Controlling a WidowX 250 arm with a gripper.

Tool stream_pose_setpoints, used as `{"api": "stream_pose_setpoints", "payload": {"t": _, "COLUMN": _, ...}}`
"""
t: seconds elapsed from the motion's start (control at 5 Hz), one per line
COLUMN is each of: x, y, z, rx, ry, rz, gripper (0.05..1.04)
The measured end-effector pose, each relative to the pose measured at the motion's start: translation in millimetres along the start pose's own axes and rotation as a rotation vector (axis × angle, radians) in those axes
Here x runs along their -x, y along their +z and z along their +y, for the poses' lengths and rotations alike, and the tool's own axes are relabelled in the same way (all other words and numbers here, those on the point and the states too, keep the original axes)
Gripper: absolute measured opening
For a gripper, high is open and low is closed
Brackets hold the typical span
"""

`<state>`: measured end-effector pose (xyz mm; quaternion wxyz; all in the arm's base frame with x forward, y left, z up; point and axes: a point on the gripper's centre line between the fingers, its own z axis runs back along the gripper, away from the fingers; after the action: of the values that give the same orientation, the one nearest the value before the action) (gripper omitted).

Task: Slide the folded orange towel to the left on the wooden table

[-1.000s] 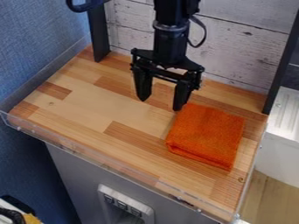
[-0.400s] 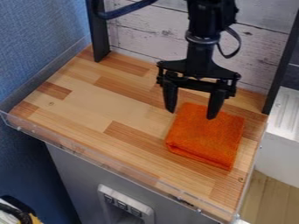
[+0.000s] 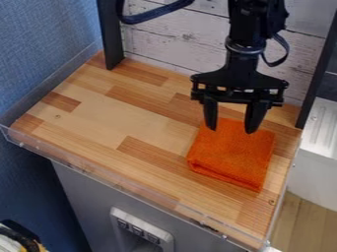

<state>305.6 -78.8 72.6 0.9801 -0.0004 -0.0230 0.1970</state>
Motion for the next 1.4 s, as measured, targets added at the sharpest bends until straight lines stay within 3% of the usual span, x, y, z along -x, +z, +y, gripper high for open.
{"api": "stream_pose_setpoints", "payload": {"t": 0.2, "x": 0.4, "y": -5.2, "z": -5.7, "rx": 0.010, "ry": 0.047, "rz": -0.018, "gripper": 0.360}}
{"api": "stream_pose_setpoints", "payload": {"t": 0.4, "x": 5.1, "y": -13.3, "z": -12.1, "rx": 0.000, "ry": 0.075, "rz": -0.010, "gripper": 0.149}}
{"api": "stream_pose_setpoints", "payload": {"t": 0.6, "x": 9.3, "y": -19.4, "z": -15.9, "rx": -0.012, "ry": 0.089, "rz": 0.001, "gripper": 0.065}}
{"api": "stream_pose_setpoints", "payload": {"t": 1.2, "x": 16.6, "y": -41.6, "z": -1.8, "rx": -0.055, "ry": 0.089, "rz": 0.058, "gripper": 0.059}}
{"api": "stream_pose_setpoints", "payload": {"t": 1.4, "x": 15.1, "y": -42.0, "z": 1.0, "rx": -0.047, "ry": 0.085, "rz": 0.069, "gripper": 0.059}}
